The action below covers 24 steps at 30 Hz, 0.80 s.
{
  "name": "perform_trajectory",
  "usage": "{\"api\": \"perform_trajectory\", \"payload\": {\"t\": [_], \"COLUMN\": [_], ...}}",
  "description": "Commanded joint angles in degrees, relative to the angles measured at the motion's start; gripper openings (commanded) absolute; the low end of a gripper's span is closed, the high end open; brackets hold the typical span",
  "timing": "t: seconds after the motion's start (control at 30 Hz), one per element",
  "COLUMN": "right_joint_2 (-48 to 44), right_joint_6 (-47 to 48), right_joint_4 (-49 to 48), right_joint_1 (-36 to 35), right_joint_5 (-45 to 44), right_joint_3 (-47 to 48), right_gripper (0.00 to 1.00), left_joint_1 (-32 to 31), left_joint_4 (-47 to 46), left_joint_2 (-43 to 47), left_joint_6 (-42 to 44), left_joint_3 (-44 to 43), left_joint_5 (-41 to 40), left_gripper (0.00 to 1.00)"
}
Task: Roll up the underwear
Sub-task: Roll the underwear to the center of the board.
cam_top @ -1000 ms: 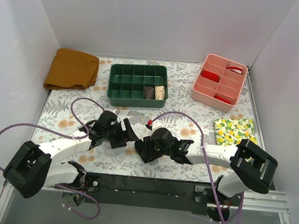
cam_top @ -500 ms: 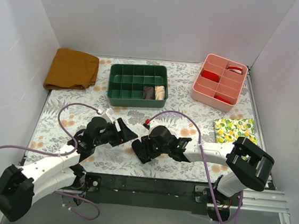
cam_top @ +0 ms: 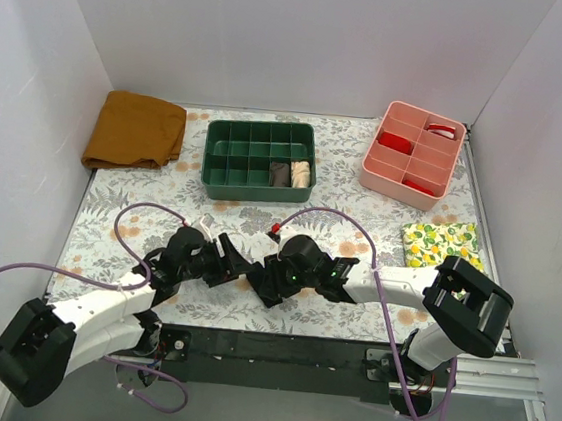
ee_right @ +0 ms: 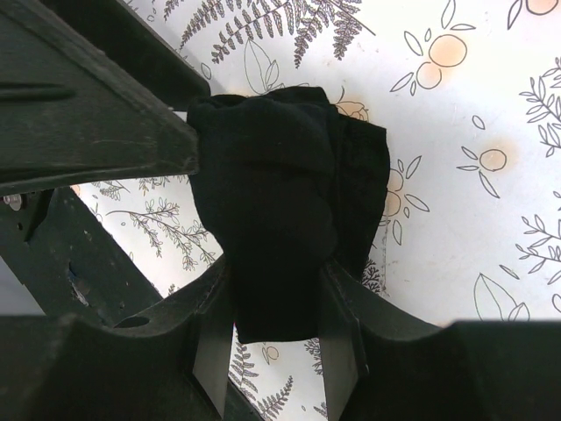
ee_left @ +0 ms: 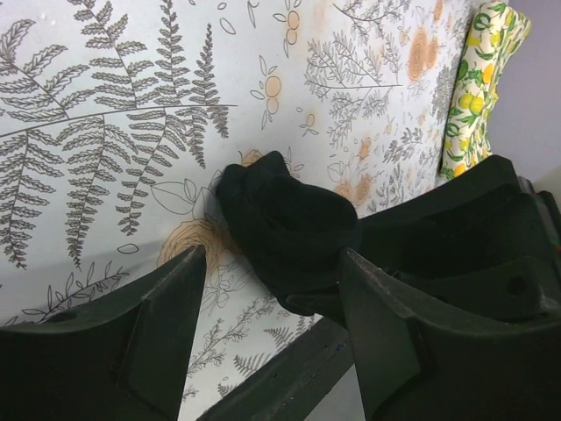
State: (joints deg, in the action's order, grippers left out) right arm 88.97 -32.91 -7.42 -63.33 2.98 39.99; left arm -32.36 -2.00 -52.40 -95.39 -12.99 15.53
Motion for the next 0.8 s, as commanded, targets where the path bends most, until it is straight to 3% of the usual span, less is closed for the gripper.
{"api": "perform_trajectory", "payload": {"t": [0.0, 0.33, 0.77], "right_joint_2": [4.6, 5.4, 2.7], "right_joint_6": [1.3, 1.7, 2.8], "right_joint_4": [15.9, 16.1, 16.6], "right_joint_1": [-0.5, -0.4, -0.5], "right_joint_5": [0.6, 0.9, -0.2], "right_joint_3": [-4.0, -3.4, -3.3], "right_gripper": [0.03, 0.03, 0.05], "left_joint_1": [-0.1, -0.1, -1.2], "left_joint_4": [-3.8, -10.0, -6.2], "left_joint_2": [-2.4, -6.3, -19.2], "left_joint_6": [0.0, -0.5, 2.0], "left_joint_3": [1.0, 1.6, -2.6], "left_joint_5": [1.0, 3.2, 2.2], "left_gripper": [0.62, 0.65, 0.49]}}
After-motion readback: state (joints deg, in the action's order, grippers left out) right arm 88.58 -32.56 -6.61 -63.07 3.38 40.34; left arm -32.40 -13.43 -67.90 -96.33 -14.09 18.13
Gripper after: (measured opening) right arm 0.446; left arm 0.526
